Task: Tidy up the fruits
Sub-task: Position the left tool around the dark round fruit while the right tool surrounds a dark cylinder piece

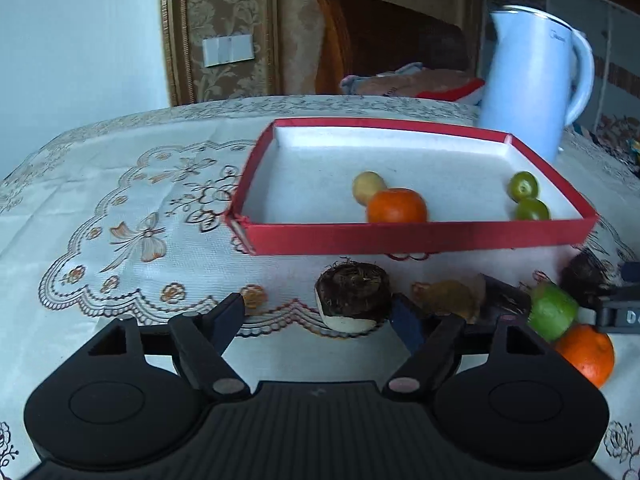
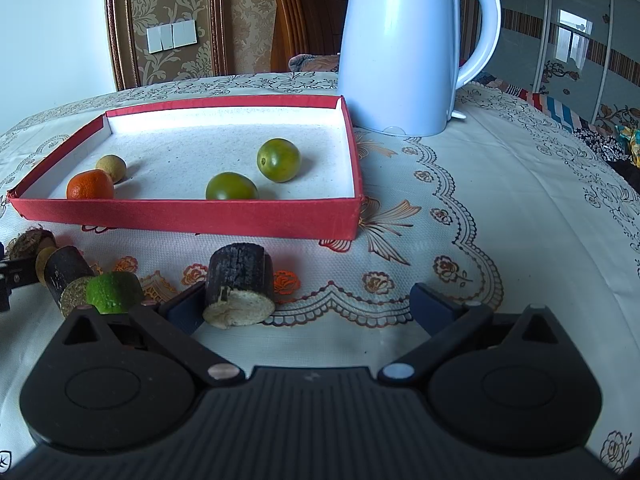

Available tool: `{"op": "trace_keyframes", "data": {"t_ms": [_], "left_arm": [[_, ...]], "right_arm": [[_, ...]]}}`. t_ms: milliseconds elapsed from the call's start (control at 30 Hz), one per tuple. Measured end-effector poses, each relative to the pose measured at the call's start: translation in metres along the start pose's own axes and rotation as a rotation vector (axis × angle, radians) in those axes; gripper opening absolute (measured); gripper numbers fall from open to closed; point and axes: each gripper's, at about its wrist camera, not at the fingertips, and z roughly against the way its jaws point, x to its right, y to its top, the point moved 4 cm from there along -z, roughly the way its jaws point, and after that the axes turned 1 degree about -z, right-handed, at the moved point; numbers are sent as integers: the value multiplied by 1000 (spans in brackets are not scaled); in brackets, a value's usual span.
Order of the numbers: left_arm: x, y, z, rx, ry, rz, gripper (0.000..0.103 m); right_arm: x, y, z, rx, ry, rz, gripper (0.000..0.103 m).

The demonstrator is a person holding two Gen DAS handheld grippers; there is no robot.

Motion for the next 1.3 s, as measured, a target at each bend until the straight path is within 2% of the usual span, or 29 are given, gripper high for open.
{"op": "trace_keyframes", "data": {"t_ms": [233,467,533,800,1067,1133,1300], "left_arm": [[3,4,-6,-3,34,-19,79],[5,4,-5,0,36,-20,79],[5,4,-6,-3,44,-16,83],[2,3,-6,-6,43,-9,84],[-2,2,-8,-15,53,8,91],[-4,2,-10,-24,63,21,102],[-8,2,-11,-32,65,34,103]], "right_arm": [[0,0,0,-3,2,-2,103],[1,1,0,-2,10,-11,103],[2,1,2,11,10,-18,103],[-1,3,-1,10,18,-8,102],[-1,3,-1,8,20,-2,101],[-1,3,-2,6,19,-4,101],[-1,4,-2,3,21,0,102]]}}
